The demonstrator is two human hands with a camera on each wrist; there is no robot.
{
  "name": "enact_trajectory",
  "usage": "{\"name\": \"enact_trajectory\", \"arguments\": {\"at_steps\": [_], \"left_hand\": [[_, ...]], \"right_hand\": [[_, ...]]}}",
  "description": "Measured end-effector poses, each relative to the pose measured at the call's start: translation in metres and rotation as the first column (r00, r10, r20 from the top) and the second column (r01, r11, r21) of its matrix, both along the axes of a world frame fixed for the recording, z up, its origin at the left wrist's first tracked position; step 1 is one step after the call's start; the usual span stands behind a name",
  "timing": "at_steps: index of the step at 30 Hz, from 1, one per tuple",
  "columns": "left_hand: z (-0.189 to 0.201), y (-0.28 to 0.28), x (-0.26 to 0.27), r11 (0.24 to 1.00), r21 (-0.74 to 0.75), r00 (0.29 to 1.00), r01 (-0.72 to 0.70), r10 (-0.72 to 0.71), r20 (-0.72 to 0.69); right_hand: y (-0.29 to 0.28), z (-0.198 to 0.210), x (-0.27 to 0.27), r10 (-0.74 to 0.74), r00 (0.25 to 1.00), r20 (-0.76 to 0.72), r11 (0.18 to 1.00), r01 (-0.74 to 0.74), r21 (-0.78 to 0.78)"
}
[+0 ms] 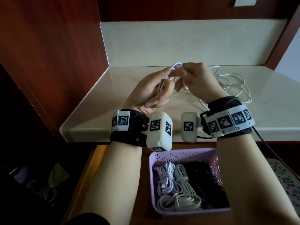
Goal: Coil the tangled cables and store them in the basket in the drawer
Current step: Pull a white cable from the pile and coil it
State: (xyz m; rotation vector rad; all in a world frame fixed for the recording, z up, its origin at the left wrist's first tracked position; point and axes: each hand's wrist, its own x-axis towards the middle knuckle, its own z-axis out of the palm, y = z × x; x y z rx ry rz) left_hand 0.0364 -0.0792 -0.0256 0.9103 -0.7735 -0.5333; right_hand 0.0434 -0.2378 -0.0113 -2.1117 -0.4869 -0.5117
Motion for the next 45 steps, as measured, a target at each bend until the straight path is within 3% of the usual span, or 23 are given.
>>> {"name": "enact_trajectory", "arguments": {"at_steps": [4,7,12,18,22,25,27,28,31,34,37,39,42,45], "left_hand": [[0.009,-0.006,-0.006,0.985,-0.137,0.994,0.107,-0.109,-0.007],[0.019,0.001,-0.013,0.975,-0.212,0.998,-0.063,0.063,-0.006],[0.031,0.021,-0.016,0.871,-0.417,0.965,-0.260,0.245,-0.091],[0.034,0.039,-0.011,0.803,-0.352,0.832,-0.480,0.544,0.107],[0.034,0.043,-0.004,0.654,-0.279,0.655,-0.703,0.748,0.104],[0.030,0.048,0.006,0.403,-0.139,0.399,-0.904,0.915,0.056],[0.023,0.051,0.010,0.273,-0.013,0.260,-0.962,0.930,0.259],[0.019,0.050,0.010,0.259,0.020,0.246,-0.966,0.885,0.394],[0.009,0.049,0.011,0.230,0.129,0.251,-0.965,0.652,0.715],[0.013,0.036,-0.001,0.188,0.403,0.439,-0.896,0.523,0.731],[0.019,0.017,-0.016,0.296,0.487,0.570,-0.822,0.435,0.697],[0.022,0.006,-0.025,0.428,0.502,0.658,-0.752,0.435,0.614],[0.023,0.002,-0.029,0.564,0.520,0.766,-0.641,0.428,0.480],[0.025,0.007,-0.029,0.630,0.518,0.802,-0.579,0.325,0.501]], "right_hand": [[0.013,-0.002,-0.001,-0.108,0.987,0.115,0.978,0.127,-0.166],[0.026,-0.005,-0.001,-0.054,0.991,0.126,0.943,0.092,-0.319],[0.044,-0.012,-0.007,0.072,0.997,-0.008,0.902,-0.068,-0.425],[0.047,-0.011,-0.014,0.204,0.951,-0.231,0.883,-0.281,-0.376],[0.040,-0.013,-0.015,0.262,0.899,-0.350,0.873,-0.376,-0.310],[0.032,-0.006,-0.018,0.229,0.889,-0.397,0.833,-0.390,-0.392],[0.025,0.000,-0.020,0.222,0.872,-0.436,0.809,-0.415,-0.417],[0.021,0.002,-0.021,0.223,0.870,-0.439,0.810,-0.416,-0.413],[0.007,0.012,-0.021,0.175,0.947,-0.271,0.901,-0.265,-0.343],[-0.004,0.022,-0.023,0.007,0.996,0.092,0.985,0.009,-0.172],[-0.007,0.028,-0.027,-0.104,0.946,0.307,0.993,0.114,-0.017],[-0.007,0.029,-0.028,-0.176,0.904,0.389,0.984,0.158,0.078],[-0.012,0.031,-0.028,-0.286,0.855,0.433,0.957,0.233,0.171],[-0.015,0.028,-0.025,-0.330,0.858,0.393,0.943,0.281,0.177]]}}
